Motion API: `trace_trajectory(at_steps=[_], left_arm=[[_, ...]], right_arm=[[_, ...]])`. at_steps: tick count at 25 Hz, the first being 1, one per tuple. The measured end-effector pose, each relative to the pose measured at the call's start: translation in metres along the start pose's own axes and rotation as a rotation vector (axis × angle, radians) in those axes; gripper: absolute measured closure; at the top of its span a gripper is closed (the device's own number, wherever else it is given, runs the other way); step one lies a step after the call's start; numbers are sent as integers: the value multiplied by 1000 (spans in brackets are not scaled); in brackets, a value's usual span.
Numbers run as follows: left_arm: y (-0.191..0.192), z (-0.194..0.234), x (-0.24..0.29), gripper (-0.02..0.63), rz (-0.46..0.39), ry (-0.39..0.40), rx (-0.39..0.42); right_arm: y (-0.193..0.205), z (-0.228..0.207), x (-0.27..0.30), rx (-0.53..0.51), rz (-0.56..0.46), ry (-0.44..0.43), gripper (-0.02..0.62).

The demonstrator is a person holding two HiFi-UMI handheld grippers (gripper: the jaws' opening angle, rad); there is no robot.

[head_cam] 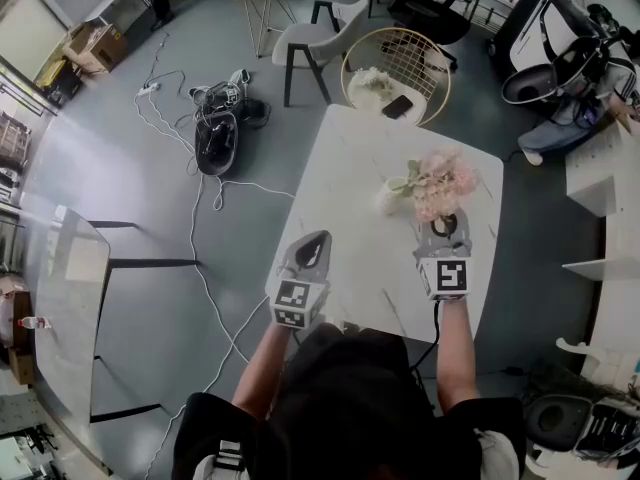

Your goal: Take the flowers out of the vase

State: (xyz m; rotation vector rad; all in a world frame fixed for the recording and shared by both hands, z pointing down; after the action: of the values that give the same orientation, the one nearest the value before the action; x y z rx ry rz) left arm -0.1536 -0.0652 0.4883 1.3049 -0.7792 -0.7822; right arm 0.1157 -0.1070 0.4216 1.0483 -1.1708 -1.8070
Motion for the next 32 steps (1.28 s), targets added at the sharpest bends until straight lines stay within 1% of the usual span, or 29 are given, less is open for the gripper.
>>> trace_trajectory(at_steps=[8, 15, 23, 28, 32], left_arm=[[-4, -10, -10, 598, -20, 19, 4], [-9, -20, -11, 598, -27, 52, 11], [-6, -30, -11, 598, -29, 83, 18], [-7, -31, -10, 598, -29, 81, 18], [-6, -22, -9, 598, -30, 76, 16]], right_arm=[[-19, 0, -16, -20, -26, 26, 560], [-27, 0, -33, -23, -22, 49, 560], [-23, -3, -50, -16, -26, 81, 560], [-24, -4, -48, -16, -29, 75, 560], [-23, 0, -38, -18, -32, 66, 560]])
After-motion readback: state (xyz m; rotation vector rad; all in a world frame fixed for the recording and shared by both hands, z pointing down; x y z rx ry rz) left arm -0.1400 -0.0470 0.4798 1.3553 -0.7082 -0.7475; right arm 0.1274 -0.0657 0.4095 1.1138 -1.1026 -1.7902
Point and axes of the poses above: the fingertips, and each gripper's own axes: x forward along the fingers, z to its left, y out of its underside, the point moved 9 cm from there along -x, backward along the fingers, and after that the axes turned 13 degrees about -z, right-handed, at the moved point
